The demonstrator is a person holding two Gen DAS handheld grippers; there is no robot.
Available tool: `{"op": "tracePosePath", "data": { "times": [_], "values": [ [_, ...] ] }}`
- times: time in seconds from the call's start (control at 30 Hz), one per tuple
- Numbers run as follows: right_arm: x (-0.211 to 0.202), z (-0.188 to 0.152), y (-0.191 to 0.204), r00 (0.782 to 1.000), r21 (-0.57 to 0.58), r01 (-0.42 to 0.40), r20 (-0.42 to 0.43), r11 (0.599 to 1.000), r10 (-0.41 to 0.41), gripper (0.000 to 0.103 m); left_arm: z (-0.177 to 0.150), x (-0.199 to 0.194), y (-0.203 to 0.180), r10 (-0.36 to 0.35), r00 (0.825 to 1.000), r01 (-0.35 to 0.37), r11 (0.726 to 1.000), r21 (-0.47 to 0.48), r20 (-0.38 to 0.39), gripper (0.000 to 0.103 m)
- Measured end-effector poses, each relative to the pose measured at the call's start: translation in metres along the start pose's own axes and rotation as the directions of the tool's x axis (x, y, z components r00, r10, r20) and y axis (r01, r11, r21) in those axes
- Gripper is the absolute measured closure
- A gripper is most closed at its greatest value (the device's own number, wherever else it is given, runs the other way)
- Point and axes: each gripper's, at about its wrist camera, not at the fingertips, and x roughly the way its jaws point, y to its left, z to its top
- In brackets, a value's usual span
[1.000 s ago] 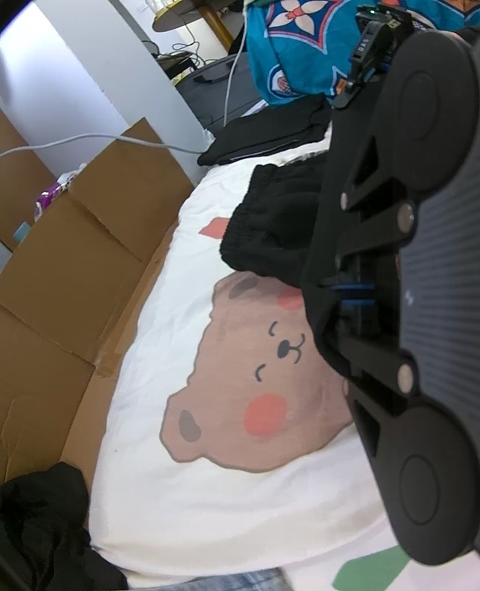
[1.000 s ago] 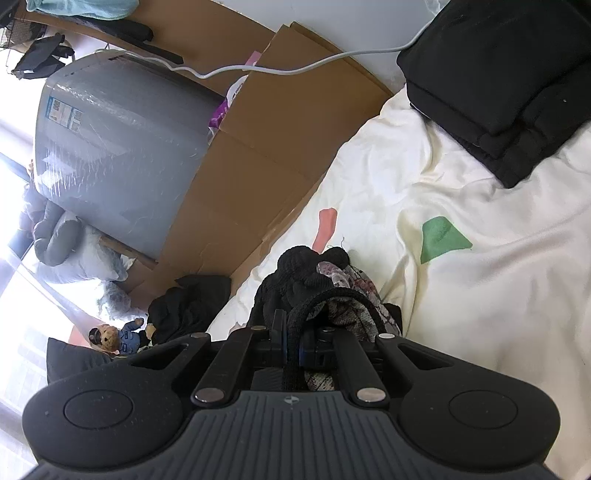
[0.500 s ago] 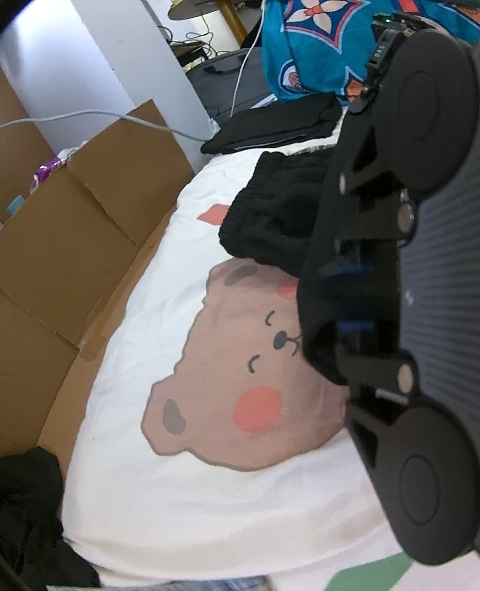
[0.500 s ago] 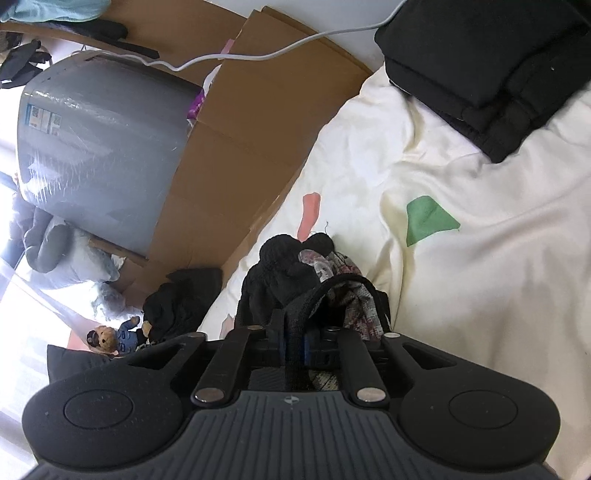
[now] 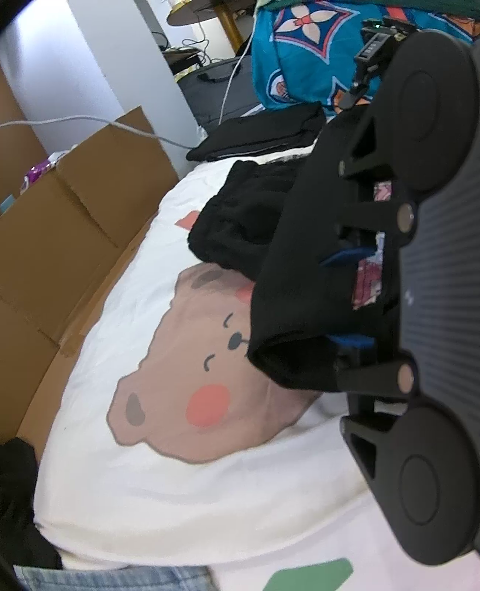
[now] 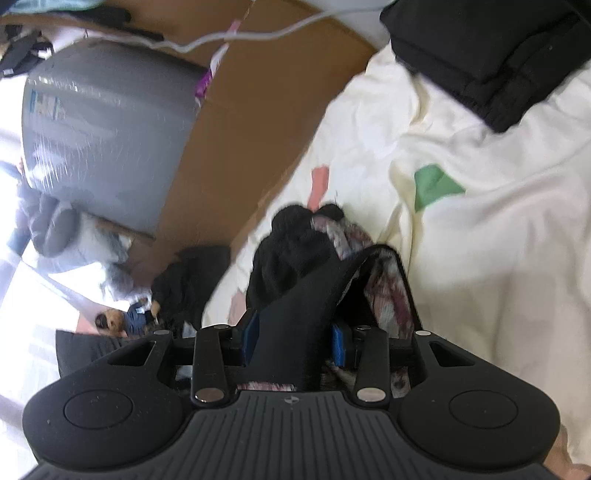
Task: Fold clothes
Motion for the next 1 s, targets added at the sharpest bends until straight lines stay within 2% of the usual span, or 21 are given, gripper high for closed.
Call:
{"op": "tracePosePath", "data": {
  "times": [0.13,0.2,0.23,0.27,0.4,0.53,0.6,0.63,0.67,1.0],
  "values": [
    [0.006,-0.001,0.000,0.999,-0.012,0.026,-0.025,1.000,-0.027,0.062,0.000,0.006,0.001,0.001,1.000,-0.001,1.000,0.012,-0.014,0.057],
    [0.007,0.000,0.001,1.000,-0.021,0.004,-0.031,1.000,-0.005,0.062,0.002,0.004,-0.001,-0.020,1.000,0.020,0.999,0.027,-0.001,0.078],
    [0.008,0.001,0.002,0.999,-0.024,-0.020,-0.029,1.000,0.019,0.065,0.004,0.003,-0.001,-0.034,0.999,0.033,0.999,0.032,0.008,0.079],
    [0.008,0.002,0.002,0.999,-0.026,-0.038,-0.020,0.999,0.037,0.067,0.007,0.002,-0.002,-0.047,0.999,0.046,0.998,0.036,0.017,0.079],
    [0.012,0.011,0.003,0.996,-0.009,-0.090,0.022,0.996,0.091,0.067,0.021,0.000,-0.002,-0.075,0.996,0.074,0.997,0.032,0.052,0.079],
    [0.018,0.015,0.000,0.996,-0.012,-0.081,0.030,0.997,0.081,0.067,0.033,0.005,-0.003,-0.073,0.995,0.070,0.997,0.044,0.071,0.081],
    [0.020,0.018,-0.003,0.996,0.003,-0.075,0.047,0.997,0.075,0.080,0.037,0.008,-0.003,-0.068,0.994,0.064,0.997,0.050,0.084,0.091],
    [0.021,0.020,-0.005,0.996,0.011,-0.073,0.056,0.997,0.072,0.088,0.039,0.008,-0.002,-0.069,0.993,0.065,0.997,0.046,0.095,0.091],
    [0.022,0.022,-0.007,0.995,0.017,-0.076,0.068,0.997,0.074,0.091,0.041,0.007,-0.001,-0.071,0.992,0.067,0.997,0.041,0.106,0.093],
    [0.029,0.042,-0.021,0.978,0.076,-0.109,0.189,0.991,0.093,0.092,0.054,0.006,0.009,-0.066,0.979,0.065,0.998,0.010,0.192,0.093]
  ]
}}
